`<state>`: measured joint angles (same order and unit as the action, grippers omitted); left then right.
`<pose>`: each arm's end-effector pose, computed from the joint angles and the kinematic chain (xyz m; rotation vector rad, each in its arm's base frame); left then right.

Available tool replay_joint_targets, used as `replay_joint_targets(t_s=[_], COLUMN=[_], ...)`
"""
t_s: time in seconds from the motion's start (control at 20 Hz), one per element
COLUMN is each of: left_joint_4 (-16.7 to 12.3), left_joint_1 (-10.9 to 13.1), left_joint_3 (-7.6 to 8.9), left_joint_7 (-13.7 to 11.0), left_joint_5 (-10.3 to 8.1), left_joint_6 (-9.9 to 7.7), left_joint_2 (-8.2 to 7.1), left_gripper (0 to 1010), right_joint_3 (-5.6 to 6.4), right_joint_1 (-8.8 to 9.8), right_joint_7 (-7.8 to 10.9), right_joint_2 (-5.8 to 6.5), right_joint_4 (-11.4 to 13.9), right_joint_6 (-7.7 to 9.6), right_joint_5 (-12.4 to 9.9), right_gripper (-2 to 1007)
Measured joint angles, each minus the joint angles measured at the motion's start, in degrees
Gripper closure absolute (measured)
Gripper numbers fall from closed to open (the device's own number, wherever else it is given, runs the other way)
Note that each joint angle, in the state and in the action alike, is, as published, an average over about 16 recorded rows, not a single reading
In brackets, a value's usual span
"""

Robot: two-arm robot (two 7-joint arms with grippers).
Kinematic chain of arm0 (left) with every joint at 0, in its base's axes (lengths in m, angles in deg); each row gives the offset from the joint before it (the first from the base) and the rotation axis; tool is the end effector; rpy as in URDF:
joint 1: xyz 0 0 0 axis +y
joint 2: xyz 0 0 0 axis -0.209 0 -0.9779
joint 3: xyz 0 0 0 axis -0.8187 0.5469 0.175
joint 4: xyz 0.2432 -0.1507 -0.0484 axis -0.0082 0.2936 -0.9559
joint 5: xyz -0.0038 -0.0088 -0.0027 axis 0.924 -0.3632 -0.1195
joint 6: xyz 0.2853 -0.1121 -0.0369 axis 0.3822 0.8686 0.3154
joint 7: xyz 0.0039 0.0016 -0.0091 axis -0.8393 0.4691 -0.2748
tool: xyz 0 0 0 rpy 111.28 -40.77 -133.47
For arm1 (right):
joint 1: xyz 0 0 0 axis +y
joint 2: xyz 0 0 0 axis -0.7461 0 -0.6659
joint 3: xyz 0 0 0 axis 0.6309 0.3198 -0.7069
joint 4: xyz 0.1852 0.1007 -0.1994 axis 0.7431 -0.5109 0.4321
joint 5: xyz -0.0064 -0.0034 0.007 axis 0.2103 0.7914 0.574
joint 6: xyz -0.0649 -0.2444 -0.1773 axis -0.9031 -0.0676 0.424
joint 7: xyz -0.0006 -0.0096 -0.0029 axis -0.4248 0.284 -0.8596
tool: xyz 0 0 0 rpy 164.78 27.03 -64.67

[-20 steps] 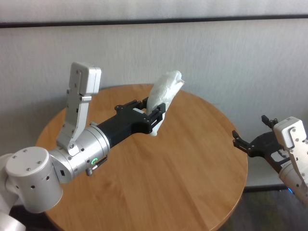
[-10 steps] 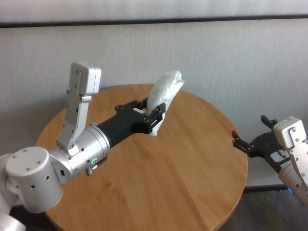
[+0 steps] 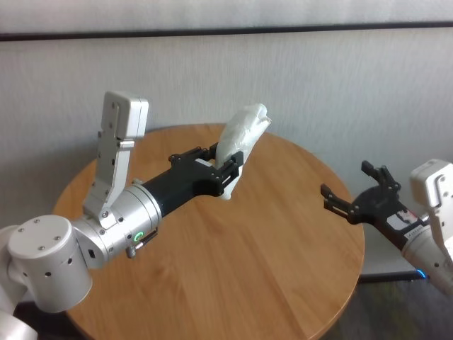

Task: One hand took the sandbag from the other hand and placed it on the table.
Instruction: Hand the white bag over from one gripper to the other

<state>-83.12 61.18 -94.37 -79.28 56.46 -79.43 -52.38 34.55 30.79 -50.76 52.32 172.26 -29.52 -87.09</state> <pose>0.3714 -0.0425 -0.2026 -0.0560 0.0906 0.7893 0.3613 -0.0813 -0.2852 -0.1260 -0.1664 -1.0958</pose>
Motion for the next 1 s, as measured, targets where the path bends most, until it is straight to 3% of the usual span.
replay_joint_targets(t_s=[0.35,0.6,0.85,1.0], left_joint_4=[0.02,0.03,0.04,0.04], left_joint_1=[-0.02,-0.03,-0.03,-0.03], left_joint_3=[0.01,0.02,0.02,0.02], left_joint_7=[-0.02,-0.02,-0.02,-0.01], left_joint_5=[-0.01,-0.01,-0.01,-0.01], left_joint_6=[0.0,0.0,0.0,0.0], left_joint_2=[0.0,0.0,0.0,0.0], left_gripper=[566,566,566,566], right_joint_3=[2.84,4.08,3.9,3.56], right_joint_1=[-0.21,-1.14,-2.85,-3.97], right_joint_7=[12.3,20.84,26.89,29.3], right_joint_2=[-1.55,-3.11,-4.8,-5.86], right_joint_4=[-0.08,-1.3,-2.93,-3.86], right_joint_6=[-0.1,1.61,4.86,7.07], right_joint_5=[-12.04,-20.54,-26.76,-30.02], right_gripper=[4,4,4,4])
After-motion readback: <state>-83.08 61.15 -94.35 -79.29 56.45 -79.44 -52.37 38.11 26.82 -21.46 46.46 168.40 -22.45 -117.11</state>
